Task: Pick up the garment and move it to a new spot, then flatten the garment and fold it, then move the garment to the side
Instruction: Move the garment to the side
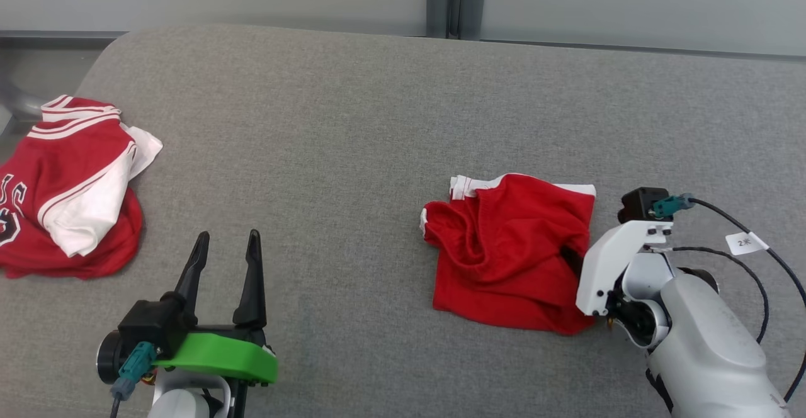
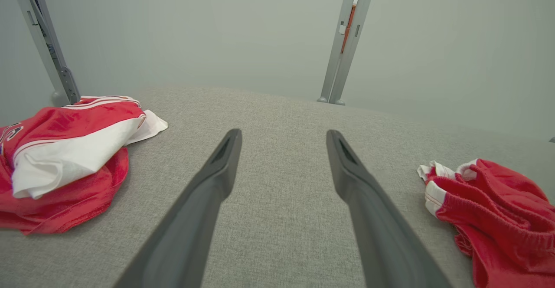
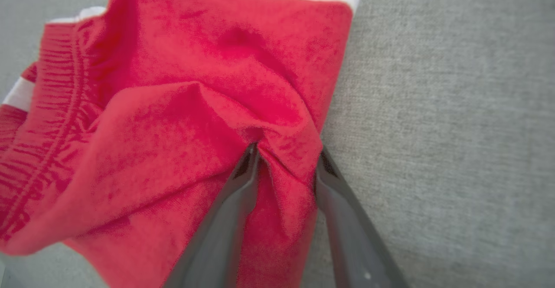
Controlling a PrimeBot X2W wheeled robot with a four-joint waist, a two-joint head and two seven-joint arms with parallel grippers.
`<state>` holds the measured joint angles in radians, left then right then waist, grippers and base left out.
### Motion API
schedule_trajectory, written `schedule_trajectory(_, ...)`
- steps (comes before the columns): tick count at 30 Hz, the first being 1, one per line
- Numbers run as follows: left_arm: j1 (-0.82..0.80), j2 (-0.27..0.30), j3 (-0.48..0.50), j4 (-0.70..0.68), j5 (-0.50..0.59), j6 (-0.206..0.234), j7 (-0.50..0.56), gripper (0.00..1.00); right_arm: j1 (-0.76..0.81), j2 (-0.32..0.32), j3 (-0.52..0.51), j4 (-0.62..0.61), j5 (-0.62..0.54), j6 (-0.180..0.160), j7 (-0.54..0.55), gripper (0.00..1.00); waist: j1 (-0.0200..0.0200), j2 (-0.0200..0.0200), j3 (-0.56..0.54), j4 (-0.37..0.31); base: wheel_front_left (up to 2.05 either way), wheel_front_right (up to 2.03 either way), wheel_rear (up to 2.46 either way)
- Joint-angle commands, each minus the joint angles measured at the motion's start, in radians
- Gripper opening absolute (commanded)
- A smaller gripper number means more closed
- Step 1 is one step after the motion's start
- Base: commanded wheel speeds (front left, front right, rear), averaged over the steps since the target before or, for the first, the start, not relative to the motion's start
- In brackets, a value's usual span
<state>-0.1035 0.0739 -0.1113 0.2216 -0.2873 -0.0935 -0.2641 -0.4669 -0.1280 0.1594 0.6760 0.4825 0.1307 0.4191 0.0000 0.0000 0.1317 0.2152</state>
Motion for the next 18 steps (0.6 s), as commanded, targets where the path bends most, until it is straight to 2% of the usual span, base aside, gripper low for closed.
schedule_trajectory(1,-0.013,-0.003,0.002,0.001,0.016,-0.005,0.000,1.00,0.006,0.009,0.016,0.003,0.004,0.000,-0.012,0.00,0.0000,0.0000,-0.011,-0.016,0.00,0.00,0.00)
schedule_trajectory(9,-0.032,-0.004,-0.037,-0.014,0.007,-0.025,0.000,1.00,-0.025,-0.043,0.097,-0.062,0.041,0.000,-0.111,0.00,0.0000,0.0000,-0.022,-0.123,0.00,0.00,0.00)
schedule_trajectory(18,-0.095,0.018,-0.119,-0.011,0.014,-0.035,0.000,1.00,-0.096,-0.123,0.226,-0.087,0.080,0.000,-0.148,0.00,0.0000,0.0000,0.010,-0.322,0.00,0.00,0.00)
